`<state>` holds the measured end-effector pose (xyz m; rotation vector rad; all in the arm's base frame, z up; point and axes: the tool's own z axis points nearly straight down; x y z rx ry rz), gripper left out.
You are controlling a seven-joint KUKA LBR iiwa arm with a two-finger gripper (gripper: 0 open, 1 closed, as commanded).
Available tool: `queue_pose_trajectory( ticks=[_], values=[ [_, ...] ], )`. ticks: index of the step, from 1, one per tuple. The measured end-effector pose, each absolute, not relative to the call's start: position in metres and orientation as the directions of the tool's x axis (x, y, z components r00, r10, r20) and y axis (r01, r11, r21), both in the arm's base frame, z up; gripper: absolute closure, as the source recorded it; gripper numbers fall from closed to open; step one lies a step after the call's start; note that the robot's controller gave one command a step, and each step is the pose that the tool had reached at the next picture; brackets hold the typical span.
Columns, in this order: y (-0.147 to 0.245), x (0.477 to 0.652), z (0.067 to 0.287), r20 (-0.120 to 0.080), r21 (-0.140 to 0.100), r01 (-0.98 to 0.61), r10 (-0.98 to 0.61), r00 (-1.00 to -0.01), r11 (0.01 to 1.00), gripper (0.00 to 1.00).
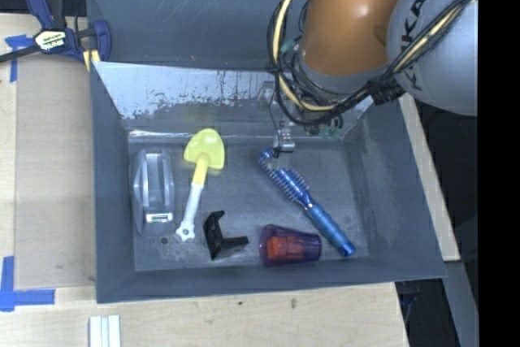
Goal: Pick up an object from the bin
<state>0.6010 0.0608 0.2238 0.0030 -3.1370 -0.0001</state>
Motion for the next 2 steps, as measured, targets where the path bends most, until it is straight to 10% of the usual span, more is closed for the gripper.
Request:
queue_pose_trajectory(
  ticks=[2],
  values=[
    [0.047, 0.587, 0.195, -0.006, 0.001, -0.051, -0.051, -0.999, 0.999, 0.00]
  ],
)
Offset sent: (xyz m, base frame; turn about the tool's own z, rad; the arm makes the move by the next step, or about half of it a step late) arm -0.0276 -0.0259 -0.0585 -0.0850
